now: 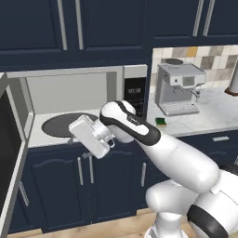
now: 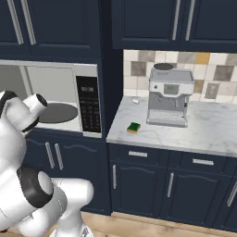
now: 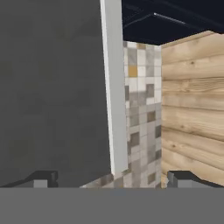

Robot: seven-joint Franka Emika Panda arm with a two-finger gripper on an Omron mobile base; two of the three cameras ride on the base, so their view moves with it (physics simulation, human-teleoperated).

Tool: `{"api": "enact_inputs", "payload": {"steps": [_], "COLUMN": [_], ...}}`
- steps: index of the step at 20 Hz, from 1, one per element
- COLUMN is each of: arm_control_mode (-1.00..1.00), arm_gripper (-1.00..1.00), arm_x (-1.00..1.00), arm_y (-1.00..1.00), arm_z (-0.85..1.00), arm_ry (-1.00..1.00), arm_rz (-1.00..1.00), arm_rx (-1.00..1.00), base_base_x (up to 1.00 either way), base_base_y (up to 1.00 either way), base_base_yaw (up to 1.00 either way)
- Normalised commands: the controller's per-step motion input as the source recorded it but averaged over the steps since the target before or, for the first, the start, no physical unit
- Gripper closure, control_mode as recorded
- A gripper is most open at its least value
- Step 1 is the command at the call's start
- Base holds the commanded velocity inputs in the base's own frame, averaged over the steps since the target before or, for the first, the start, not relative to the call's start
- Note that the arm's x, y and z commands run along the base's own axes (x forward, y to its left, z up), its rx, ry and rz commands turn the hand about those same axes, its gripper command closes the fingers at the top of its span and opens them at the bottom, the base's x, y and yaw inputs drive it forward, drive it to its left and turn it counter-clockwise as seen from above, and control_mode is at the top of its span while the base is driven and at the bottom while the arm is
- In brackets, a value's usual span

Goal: Place the sponge inside the microwave to prepare for sanitizing.

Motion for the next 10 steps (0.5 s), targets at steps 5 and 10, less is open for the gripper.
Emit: {"api": "enact_inputs", "payload": {"steps": [5, 10], "arm_control_mode": [-1.0, -1.0], "arm_gripper": [-1.0, -1.0], "arm_x": [0.02, 0.06], "arm_y": [-0.58, -0.55], "arm_z": [0.04, 0.0], "arm_ry": [-0.13, -0.14], "arm_rz": [-0.19, -0.22], "arm_rx": [-0.14, -0.09], "base_base_x": [0.0, 0.0], "base_base_y": [0.0, 0.0], "base_base_yaw": [0.0, 0.0]}}
